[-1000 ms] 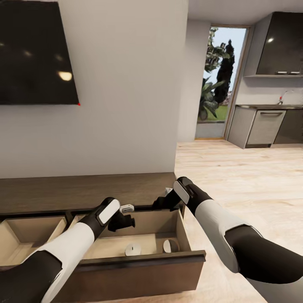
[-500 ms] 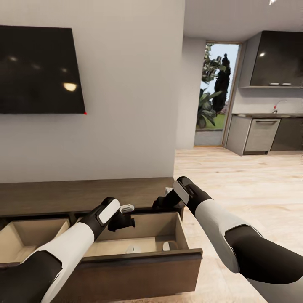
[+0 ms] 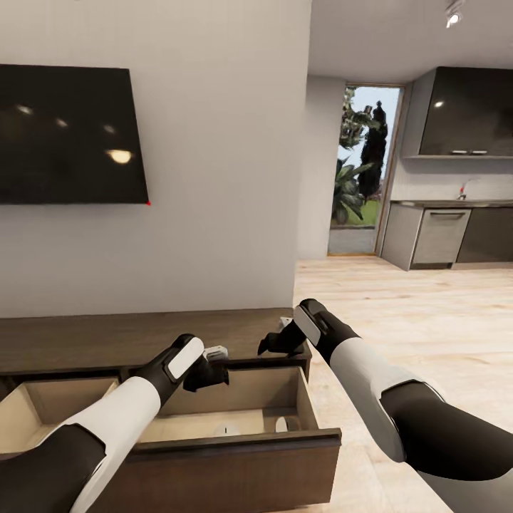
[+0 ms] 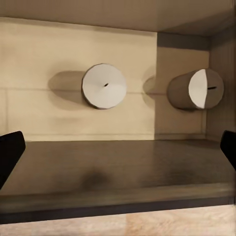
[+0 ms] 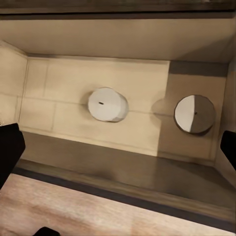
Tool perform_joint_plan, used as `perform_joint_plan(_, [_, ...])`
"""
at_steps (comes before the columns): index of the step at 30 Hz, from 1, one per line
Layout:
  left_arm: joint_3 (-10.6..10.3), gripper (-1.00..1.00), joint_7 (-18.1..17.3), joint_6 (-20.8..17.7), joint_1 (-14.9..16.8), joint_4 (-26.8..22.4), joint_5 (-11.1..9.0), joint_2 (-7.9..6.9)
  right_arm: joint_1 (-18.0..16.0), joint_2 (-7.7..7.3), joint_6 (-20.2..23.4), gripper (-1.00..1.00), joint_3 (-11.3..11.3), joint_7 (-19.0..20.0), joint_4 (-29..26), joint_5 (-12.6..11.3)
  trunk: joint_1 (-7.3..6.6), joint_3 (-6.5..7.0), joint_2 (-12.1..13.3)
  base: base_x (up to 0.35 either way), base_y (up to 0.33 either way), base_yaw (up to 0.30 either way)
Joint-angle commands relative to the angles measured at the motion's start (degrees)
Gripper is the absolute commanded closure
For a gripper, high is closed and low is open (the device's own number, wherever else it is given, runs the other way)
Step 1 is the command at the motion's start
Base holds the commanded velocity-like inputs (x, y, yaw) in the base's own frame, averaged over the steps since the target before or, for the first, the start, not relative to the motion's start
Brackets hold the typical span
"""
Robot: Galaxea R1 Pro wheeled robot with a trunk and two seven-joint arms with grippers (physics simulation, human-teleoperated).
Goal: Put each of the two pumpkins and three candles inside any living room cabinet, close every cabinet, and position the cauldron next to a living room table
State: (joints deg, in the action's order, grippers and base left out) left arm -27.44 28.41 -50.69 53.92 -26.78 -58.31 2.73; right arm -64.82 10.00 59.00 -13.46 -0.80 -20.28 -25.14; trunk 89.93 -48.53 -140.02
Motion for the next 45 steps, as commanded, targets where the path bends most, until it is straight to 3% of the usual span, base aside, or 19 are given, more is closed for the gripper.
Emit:
perform_joint_plan(1, [-0.3, -1.0, 0.5, 0.0, 0.0, -0.1, -0.6, -0.05, 0.0, 0.0, 0.1, -1.0, -0.2, -0.1, 0.0, -0.1, -0.24, 0.12, 0.4, 0.0, 0.0, 0.0])
perform_joint_plan(29, [-0.3, -1.0, 0.5, 0.2, 0.0, -0.1, -0.6, -0.07, 0.0, 0.0, -2.0, -1.0, -0.3, -0.1, -0.1, 0.0, -6.39, 5.14, 11.6, -0.117, 0.0, 0.0])
perform_joint_plan(45, [-0.3, -1.0, 0.5, 0.2, 0.0, -0.1, -0.6, -0.1, 0.0, 0.0, -2.0, -1.0, -0.3, -0.2, -0.1, 0.2, -9.9, 8.02, 18.0, -0.315, 0.0, 0.146])
